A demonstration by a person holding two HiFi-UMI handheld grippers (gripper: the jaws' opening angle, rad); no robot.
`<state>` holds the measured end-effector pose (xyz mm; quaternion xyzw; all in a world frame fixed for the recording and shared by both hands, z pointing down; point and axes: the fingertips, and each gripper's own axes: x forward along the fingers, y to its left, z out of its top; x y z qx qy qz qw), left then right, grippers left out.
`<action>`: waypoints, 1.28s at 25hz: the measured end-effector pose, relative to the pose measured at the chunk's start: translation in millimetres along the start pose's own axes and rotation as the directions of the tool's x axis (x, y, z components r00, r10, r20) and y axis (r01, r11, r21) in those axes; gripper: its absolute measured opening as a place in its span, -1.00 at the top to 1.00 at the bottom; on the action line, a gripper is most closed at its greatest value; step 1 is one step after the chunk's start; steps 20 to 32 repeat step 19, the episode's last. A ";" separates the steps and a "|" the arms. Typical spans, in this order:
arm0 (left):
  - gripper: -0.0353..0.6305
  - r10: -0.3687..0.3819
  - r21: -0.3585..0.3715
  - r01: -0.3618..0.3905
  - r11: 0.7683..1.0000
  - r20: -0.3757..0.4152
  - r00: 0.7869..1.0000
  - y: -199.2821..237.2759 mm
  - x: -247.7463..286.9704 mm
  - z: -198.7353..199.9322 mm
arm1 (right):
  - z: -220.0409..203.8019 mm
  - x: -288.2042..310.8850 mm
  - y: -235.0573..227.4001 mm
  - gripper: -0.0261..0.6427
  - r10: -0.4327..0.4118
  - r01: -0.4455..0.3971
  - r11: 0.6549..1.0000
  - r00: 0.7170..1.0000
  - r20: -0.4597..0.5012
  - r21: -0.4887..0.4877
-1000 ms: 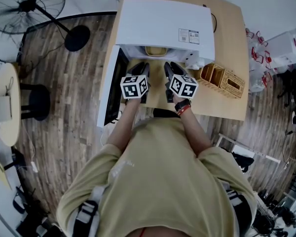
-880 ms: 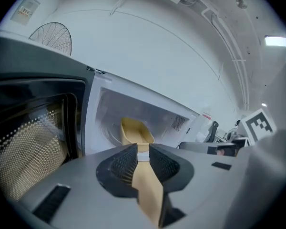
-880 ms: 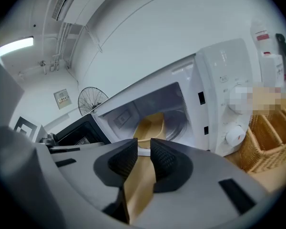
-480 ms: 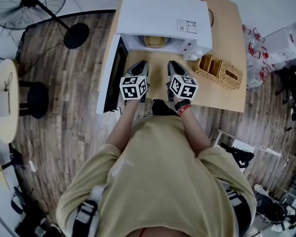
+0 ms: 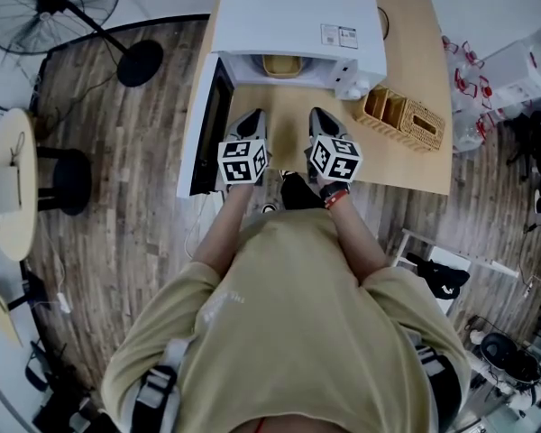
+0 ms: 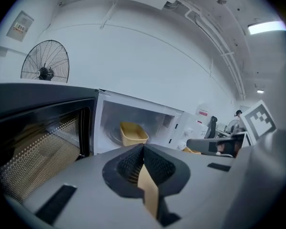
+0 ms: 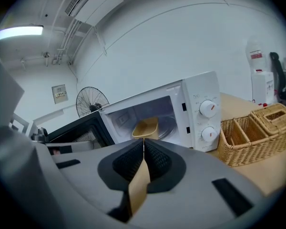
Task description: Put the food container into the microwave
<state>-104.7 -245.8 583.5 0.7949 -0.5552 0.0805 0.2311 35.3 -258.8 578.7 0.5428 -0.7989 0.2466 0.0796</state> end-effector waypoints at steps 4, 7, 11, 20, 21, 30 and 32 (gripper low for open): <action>0.83 -0.006 0.023 0.005 1.000 0.019 1.000 -2.3 -0.6 7.9 | 5.3 -0.7 1.0 0.84 -0.004 0.004 1.000 1.000 0.015 -0.006; 0.83 -0.002 0.026 0.002 1.000 0.032 0.999 -0.5 -0.8 13.7 | 7.8 0.6 3.7 0.84 -0.001 0.001 1.000 1.000 0.019 -0.017; 0.83 0.003 0.023 -0.003 1.000 0.026 1.000 2.5 3.7 11.6 | 7.7 5.0 2.6 0.84 0.000 0.000 0.999 1.000 0.013 -0.033; 0.83 0.036 0.072 -0.026 0.997 -0.137 0.990 16.3 26.2 -36.1 | -2.9 20.6 -8.1 0.84 -0.005 0.002 0.997 0.999 -0.040 -0.079; 0.83 0.036 0.072 -0.026 0.997 -0.137 0.990 16.3 26.2 -36.1 | -2.9 20.6 -8.1 0.84 -0.005 0.002 0.997 0.999 -0.040 -0.079; 0.83 0.036 0.072 -0.026 0.997 -0.137 0.990 16.3 26.2 -36.1 | -2.9 20.6 -8.1 0.84 -0.005 0.002 0.997 0.999 -0.040 -0.079; 0.83 0.036 0.072 -0.026 0.997 -0.137 0.990 16.3 26.2 -36.1 | -2.9 20.6 -8.1 0.84 -0.005 0.002 0.997 0.999 -0.040 -0.079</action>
